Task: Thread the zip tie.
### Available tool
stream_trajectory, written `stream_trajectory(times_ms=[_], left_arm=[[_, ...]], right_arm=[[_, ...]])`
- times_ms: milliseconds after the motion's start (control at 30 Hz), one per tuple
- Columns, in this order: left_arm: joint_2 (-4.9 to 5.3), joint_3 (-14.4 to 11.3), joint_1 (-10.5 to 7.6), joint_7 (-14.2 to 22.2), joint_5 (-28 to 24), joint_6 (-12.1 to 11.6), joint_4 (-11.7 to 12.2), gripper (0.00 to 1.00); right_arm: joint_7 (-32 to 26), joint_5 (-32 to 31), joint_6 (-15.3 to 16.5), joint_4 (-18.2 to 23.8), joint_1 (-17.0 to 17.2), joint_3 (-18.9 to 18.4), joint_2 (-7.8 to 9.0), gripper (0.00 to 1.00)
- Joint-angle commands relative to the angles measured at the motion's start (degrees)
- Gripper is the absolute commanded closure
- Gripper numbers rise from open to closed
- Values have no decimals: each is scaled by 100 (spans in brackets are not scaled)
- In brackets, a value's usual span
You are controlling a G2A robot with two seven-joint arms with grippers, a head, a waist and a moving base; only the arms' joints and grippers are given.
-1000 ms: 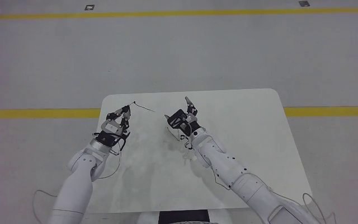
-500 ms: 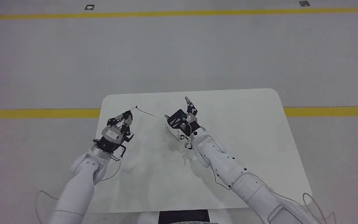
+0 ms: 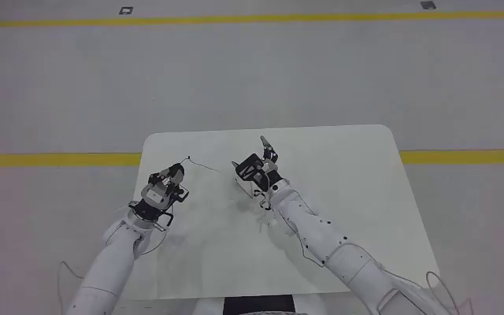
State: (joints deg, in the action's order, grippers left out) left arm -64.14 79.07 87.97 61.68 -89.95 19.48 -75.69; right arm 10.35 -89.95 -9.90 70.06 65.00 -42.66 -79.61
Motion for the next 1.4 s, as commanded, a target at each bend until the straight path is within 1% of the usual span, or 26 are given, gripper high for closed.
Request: stream_trajectory(times_ms=[0, 167, 200, 267, 400, 500, 567, 600, 633, 733, 800, 867, 1167, 1233, 1367], left_arm=[[0, 2, 1, -2, 0, 0, -1, 100], [0, 2, 1, -2, 0, 0, -1, 100], [-3, 0, -2, -60, 0, -25, -10, 100], [-6, 36, 14, -181, 23, -110, -8, 100], [9, 188, 17, -304, 126, -341, 73, 100], [29, 273, -14, -248, 494, -688, 190, 100], [22, 284, -44, -237, 483, -739, 278, 100], [25, 295, -71, -225, 604, -845, 334, 100], [23, 291, -85, -201, 629, -876, 387, 100], [12, 271, -138, -90, 605, -839, 528, 100], [5, 263, -162, -63, 585, -832, 613, 100], [-3, 251, -185, -19, 566, -835, 672, 100], [-3, 251, -185, -19, 566, -835, 672, 100], [-5, 224, -176, -179, 673, -872, 617, 100], [-2, 246, -129, -291, 737, -865, 581, 100]], right_arm=[[0, 0, 0, 0, 0, 0, 0, 0], [0, 0, 0, 0, 0, 0, 0, 0], [0, 0, 0, 0, 0, 0, 0, 0], [-8, 7, -1, 0, 9, -8, 1, 0], [-164, 178, 17, 85, 123, -243, 23, 0], [-233, 455, 253, 191, 216, -449, 49, 0], [-281, 702, 545, 239, 257, -607, 76, 0], [-277, 815, 689, 266, 287, -720, 97, 0], [-274, 970, 811, 295, 326, -807, 110, 0], [-282, 1279, 1133, 378, 423, -1057, 155, 0], [-269, 1673, 1352, 444, 495, -1227, 169, 0], [-269, 1673, 1352, 444, 495, -1227, 169, 0], [-269, 1673, 1352, 444, 495, -1227, 169, 0], [-277, 1686, 1344, 457, 518, -1238, 169, 0], [-269, 1976, 1445, 515, 593, -1352, 164, 0]])
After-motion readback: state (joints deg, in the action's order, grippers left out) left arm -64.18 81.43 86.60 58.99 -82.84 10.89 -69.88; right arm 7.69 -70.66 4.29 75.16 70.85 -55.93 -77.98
